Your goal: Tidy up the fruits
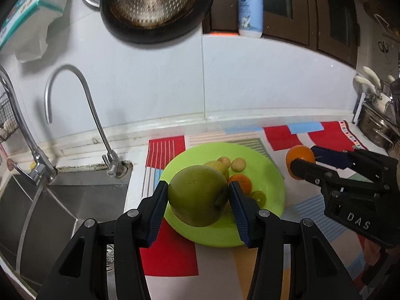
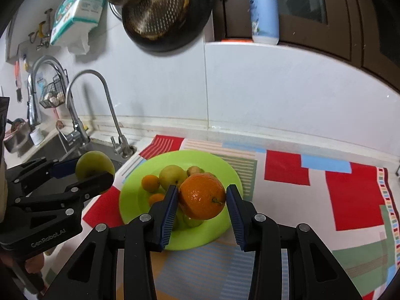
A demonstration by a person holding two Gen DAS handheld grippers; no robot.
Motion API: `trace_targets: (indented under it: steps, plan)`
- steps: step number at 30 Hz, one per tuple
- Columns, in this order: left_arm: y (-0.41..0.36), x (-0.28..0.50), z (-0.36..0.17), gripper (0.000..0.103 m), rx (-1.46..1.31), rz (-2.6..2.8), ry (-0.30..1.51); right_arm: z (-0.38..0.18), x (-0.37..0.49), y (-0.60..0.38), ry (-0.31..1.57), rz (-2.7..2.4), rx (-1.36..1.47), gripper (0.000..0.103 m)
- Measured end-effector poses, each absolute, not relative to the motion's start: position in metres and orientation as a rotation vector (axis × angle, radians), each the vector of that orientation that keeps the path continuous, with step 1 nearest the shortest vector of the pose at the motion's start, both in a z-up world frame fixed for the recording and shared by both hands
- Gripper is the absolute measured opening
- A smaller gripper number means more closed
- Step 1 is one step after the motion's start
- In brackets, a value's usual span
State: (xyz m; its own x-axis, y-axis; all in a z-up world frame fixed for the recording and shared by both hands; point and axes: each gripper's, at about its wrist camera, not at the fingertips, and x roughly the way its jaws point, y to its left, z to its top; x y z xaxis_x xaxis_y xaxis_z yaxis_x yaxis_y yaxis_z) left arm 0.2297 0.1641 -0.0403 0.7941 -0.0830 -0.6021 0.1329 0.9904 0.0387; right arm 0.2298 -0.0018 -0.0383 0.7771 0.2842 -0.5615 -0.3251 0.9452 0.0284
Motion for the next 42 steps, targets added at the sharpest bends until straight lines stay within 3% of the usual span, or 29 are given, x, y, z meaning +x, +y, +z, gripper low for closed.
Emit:
trace_targets:
  steps: [15, 22, 24, 30, 34, 42]
  plan:
    - [0.173, 0.279, -0.099, 0.049, 0.042, -0.087, 0.796, -0.089, 0.296, 0.005, 0.716, 0.341, -0.076, 0.041]
    - [0.171, 0.286, -0.100, 0.051, 0.065, -0.096, 0.778, -0.100, 0.307, 0.007, 0.740, 0.345, -0.074, 0.042]
    - [0.169, 0.285, -0.094, 0.056, 0.087, -0.088, 0.750, -0.097, 0.306, 0.006, 0.728, 0.339, -0.070, 0.052]
    - [0.167, 0.269, -0.077, 0.057, 0.067, -0.098, 0.725, -0.080, 0.288, -0.002, 0.685, 0.301, -0.054, 0.053]
    - [0.165, 0.247, -0.065, 0.061, 0.061, -0.097, 0.697, -0.067, 0.263, -0.010, 0.651, 0.252, -0.045, 0.063]
    - [0.159, 0.197, -0.041, 0.079, 0.089, -0.095, 0.615, -0.046, 0.203, -0.023, 0.599, 0.174, -0.029, 0.076]
